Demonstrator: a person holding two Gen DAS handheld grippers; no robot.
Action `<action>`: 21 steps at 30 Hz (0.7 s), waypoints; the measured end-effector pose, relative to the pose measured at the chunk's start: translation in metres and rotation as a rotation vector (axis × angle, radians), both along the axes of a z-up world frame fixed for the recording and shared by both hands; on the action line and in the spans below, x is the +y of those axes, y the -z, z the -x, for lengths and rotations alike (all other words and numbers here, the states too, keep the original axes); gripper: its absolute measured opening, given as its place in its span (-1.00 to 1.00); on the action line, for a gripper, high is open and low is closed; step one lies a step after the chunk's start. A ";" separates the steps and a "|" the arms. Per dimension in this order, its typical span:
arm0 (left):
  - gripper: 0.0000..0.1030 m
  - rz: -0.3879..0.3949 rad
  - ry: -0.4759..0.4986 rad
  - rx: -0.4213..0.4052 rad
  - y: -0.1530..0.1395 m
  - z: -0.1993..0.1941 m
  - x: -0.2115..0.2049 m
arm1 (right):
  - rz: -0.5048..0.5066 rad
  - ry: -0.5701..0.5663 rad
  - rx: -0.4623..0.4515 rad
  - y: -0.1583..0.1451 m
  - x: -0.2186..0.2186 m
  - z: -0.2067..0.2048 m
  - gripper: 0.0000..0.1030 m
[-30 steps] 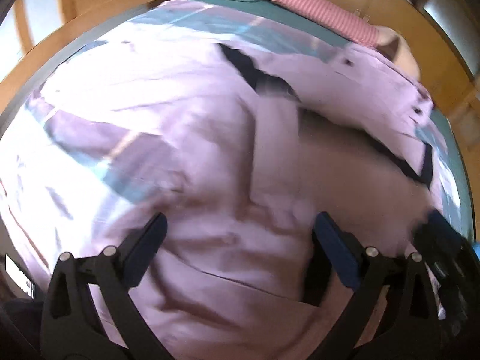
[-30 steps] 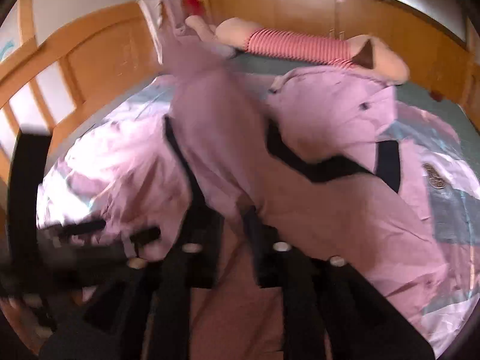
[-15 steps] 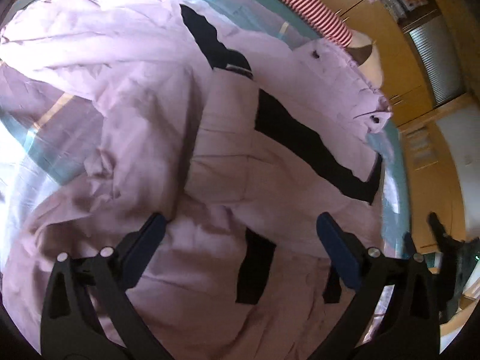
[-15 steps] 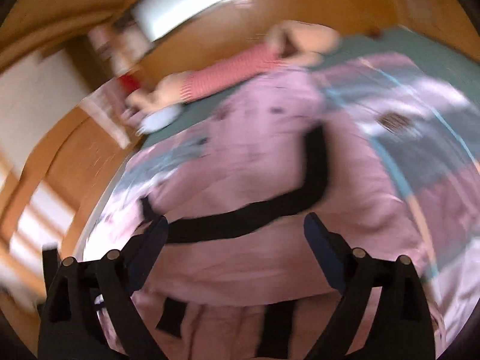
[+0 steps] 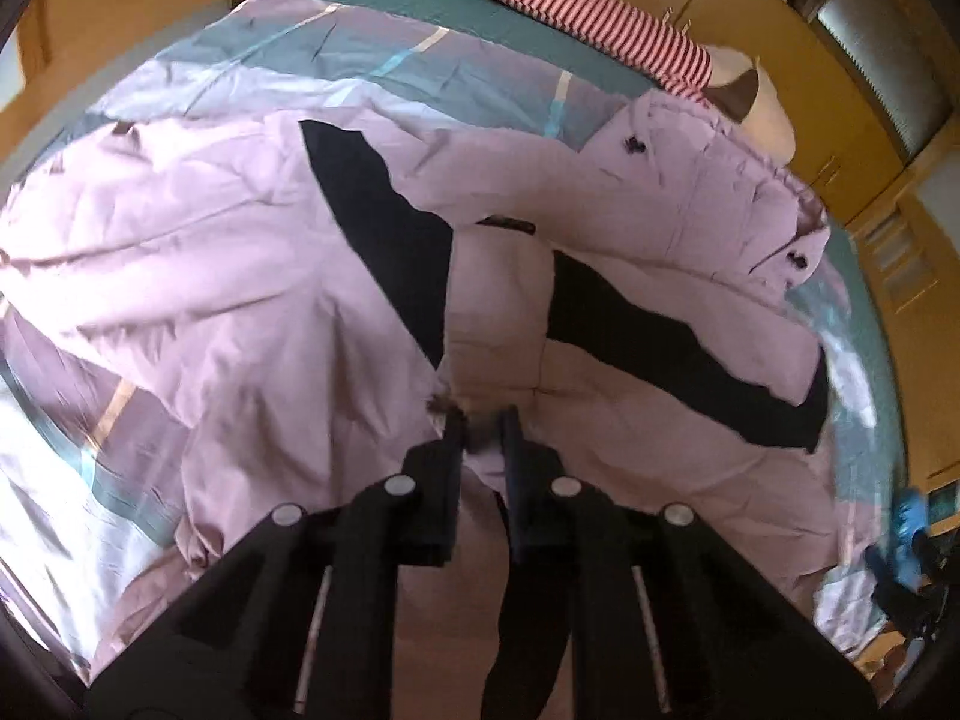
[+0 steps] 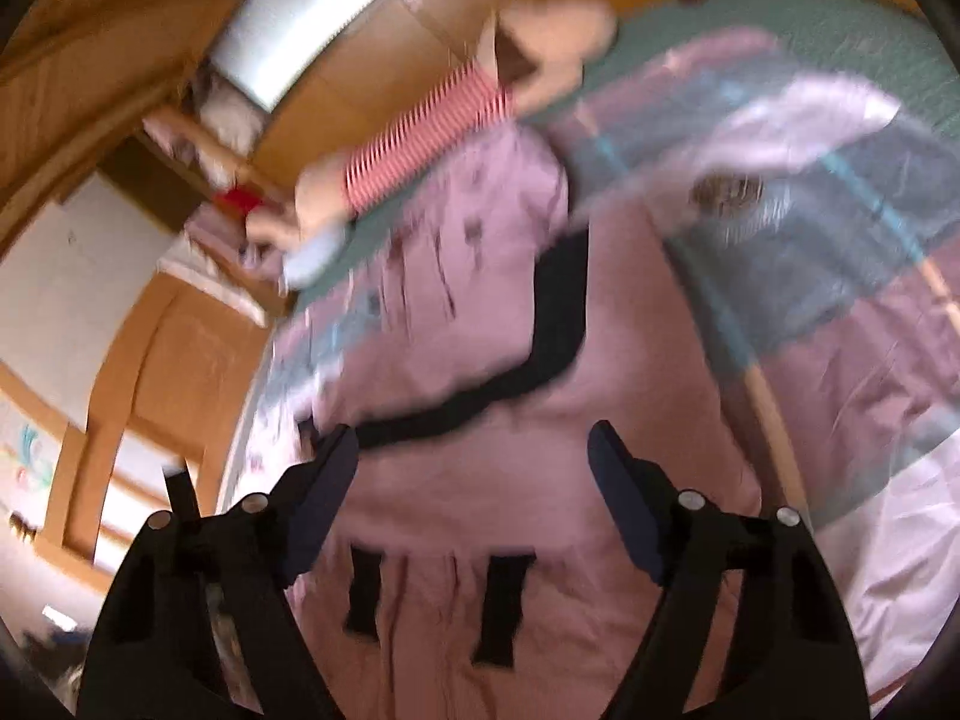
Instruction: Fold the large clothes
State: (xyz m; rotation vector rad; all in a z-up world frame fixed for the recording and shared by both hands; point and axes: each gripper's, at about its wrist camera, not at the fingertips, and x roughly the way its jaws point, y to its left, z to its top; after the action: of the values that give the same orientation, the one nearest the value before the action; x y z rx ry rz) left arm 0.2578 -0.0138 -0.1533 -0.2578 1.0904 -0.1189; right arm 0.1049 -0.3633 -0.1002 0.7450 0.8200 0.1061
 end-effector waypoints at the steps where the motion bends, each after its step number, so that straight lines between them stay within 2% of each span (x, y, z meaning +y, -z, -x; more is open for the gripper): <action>1: -0.75 -0.009 0.002 0.004 0.003 0.000 -0.001 | -0.035 -0.021 0.044 0.010 -0.001 -0.004 0.54; 2: -0.75 -0.012 -0.001 0.010 0.006 -0.003 -0.004 | -0.115 -0.052 0.116 0.030 0.001 -0.010 0.55; 4: -0.75 -0.008 -0.013 0.015 0.012 -0.002 -0.006 | -0.203 -0.107 0.269 0.066 0.014 -0.021 0.55; 6: -0.75 -0.005 -0.018 0.016 0.014 0.000 -0.005 | -0.242 -0.110 0.347 0.092 0.025 -0.029 0.51; 7: -0.75 -0.009 -0.015 0.011 0.013 0.000 -0.007 | -0.245 -0.081 0.358 0.101 0.028 -0.032 0.37; 9: -0.75 0.007 0.003 0.013 0.012 0.001 -0.007 | -0.242 0.009 0.349 0.105 0.023 -0.033 -0.19; 10: -0.75 0.033 0.016 0.021 0.012 0.000 -0.009 | -0.238 0.053 0.334 0.103 0.018 -0.031 -0.63; 11: -0.75 0.056 0.027 0.027 0.013 -0.001 -0.011 | -0.227 0.079 0.327 0.101 0.015 -0.030 -0.82; 13: -0.75 0.104 0.056 0.047 0.017 -0.005 -0.018 | -0.209 0.166 0.277 0.089 0.005 -0.021 -0.89; 14: -0.74 0.116 0.063 0.061 0.021 -0.007 -0.021 | -0.156 0.204 0.243 0.078 0.003 -0.015 -0.90; 16: -0.74 0.082 0.037 0.069 0.028 -0.011 -0.026 | -0.016 0.238 0.215 0.059 0.006 -0.010 -0.90; 18: -0.71 0.093 0.020 0.072 0.031 -0.015 -0.024 | 0.092 0.200 0.244 0.053 0.017 -0.015 -0.89; 19: -0.70 0.107 0.012 0.077 0.032 -0.017 -0.021 | 0.139 0.160 0.277 0.056 0.025 -0.020 -0.81; 21: -0.61 0.118 -0.006 0.086 0.034 -0.019 -0.015 | 0.164 0.134 0.323 0.058 0.034 -0.021 -0.68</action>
State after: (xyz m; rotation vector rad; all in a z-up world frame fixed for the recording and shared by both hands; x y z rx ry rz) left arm 0.2771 -0.0284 -0.1868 -0.3748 1.1697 -0.1683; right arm 0.1254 -0.3297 -0.1578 0.6684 1.0692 -0.2046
